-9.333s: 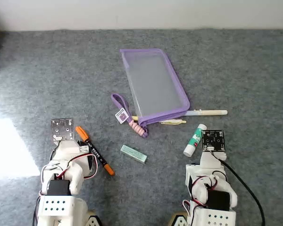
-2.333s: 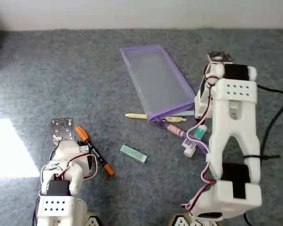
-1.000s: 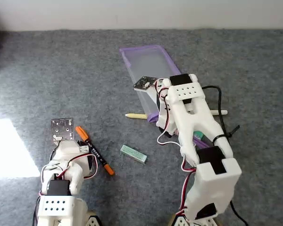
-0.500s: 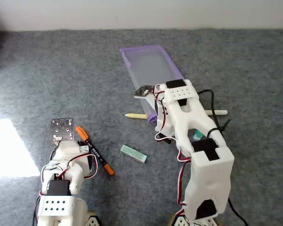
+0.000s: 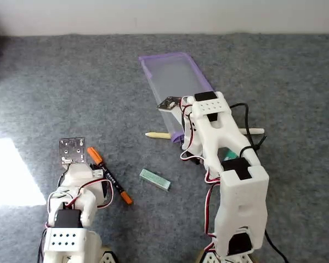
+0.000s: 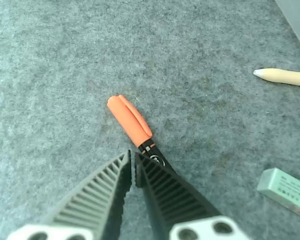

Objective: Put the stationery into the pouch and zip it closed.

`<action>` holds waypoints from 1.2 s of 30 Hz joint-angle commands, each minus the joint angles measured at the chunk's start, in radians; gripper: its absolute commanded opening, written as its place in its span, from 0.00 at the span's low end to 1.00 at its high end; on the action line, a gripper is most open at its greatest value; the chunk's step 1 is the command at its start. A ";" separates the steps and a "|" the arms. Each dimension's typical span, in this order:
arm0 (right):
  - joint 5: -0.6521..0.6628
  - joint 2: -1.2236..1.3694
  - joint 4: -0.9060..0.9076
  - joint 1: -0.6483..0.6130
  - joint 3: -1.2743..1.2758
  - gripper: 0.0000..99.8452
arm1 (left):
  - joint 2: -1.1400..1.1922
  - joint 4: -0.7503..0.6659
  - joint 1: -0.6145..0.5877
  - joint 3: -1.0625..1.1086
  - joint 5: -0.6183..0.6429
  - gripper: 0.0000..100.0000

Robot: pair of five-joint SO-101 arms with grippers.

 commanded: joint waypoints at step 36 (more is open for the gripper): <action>-0.752 -0.957 0.275 -0.191 0.003 0.01 | -0.012 -0.025 0.002 -0.005 -0.012 0.01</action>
